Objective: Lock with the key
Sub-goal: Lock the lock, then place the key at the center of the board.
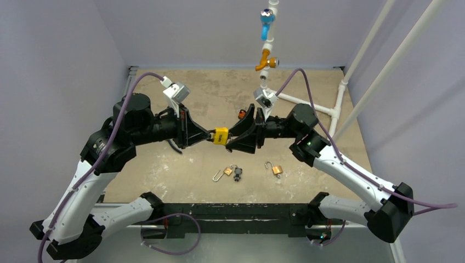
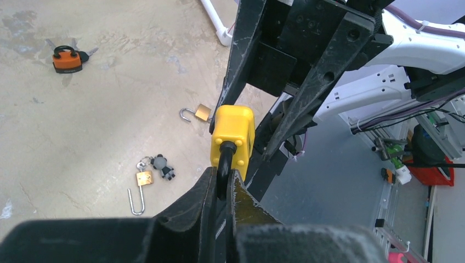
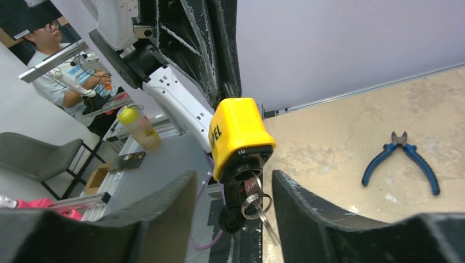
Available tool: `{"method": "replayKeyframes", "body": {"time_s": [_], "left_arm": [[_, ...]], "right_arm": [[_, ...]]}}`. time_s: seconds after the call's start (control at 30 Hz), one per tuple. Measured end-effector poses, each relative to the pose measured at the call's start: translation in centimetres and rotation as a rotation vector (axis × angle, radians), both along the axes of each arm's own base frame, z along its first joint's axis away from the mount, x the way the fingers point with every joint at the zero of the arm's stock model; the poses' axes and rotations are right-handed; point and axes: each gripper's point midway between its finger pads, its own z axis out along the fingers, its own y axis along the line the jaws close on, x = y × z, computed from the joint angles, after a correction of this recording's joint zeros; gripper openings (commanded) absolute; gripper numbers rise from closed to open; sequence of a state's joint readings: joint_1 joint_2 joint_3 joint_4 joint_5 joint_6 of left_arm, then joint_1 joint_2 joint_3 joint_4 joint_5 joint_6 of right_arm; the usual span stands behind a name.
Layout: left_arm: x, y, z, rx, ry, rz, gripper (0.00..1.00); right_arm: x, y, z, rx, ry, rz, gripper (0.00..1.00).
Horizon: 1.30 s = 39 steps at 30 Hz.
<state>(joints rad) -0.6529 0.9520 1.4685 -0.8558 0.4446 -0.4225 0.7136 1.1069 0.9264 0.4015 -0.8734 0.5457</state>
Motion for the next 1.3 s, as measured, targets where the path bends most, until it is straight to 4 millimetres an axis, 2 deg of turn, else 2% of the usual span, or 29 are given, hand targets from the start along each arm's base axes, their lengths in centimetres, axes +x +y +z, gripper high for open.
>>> {"method": "replayKeyframes", "body": {"time_s": [0.27, 0.33, 0.4, 0.43, 0.73, 0.9, 1.07, 1.2, 1.3], "left_arm": [[0.1, 0.1, 0.1, 0.005, -0.007, 0.003, 0.00], [0.1, 0.1, 0.0, 0.011, -0.011, 0.002, 0.00], [0.0, 0.2, -0.1, 0.016, -0.011, 0.000, 0.00], [-0.1, 0.3, -0.1, 0.018, -0.009, -0.001, 0.00], [0.3, 0.7, -0.2, 0.031, -0.022, 0.032, 0.00], [0.9, 1.6, -0.1, 0.057, -0.062, 0.084, 0.00], [0.8, 3.7, 0.8, 0.072, -0.122, 0.160, 0.00], [0.8, 4.3, 0.9, 0.076, -0.137, 0.185, 0.00], [1.6, 4.0, 0.0, 0.095, -0.112, 0.201, 0.00]], "right_arm": [[0.3, 0.4, -1.1, -0.040, -0.010, -0.017, 0.24], [0.2, 0.4, -1.3, -0.047, -0.008, -0.017, 0.16], [0.3, 0.4, -1.5, -0.053, -0.006, -0.018, 0.02], [0.3, 0.4, -1.5, -0.055, -0.008, -0.021, 0.00], [1.1, 0.4, -1.9, -0.074, -0.004, -0.072, 0.00], [2.0, -0.3, -2.1, -0.084, -0.011, -0.138, 0.00], [4.1, -2.0, -3.8, -0.118, 0.025, -0.261, 0.00], [5.8, -2.6, -5.0, -0.155, 0.066, -0.365, 0.00], [7.1, -3.0, -5.7, -0.176, 0.091, -0.444, 0.00]]}}
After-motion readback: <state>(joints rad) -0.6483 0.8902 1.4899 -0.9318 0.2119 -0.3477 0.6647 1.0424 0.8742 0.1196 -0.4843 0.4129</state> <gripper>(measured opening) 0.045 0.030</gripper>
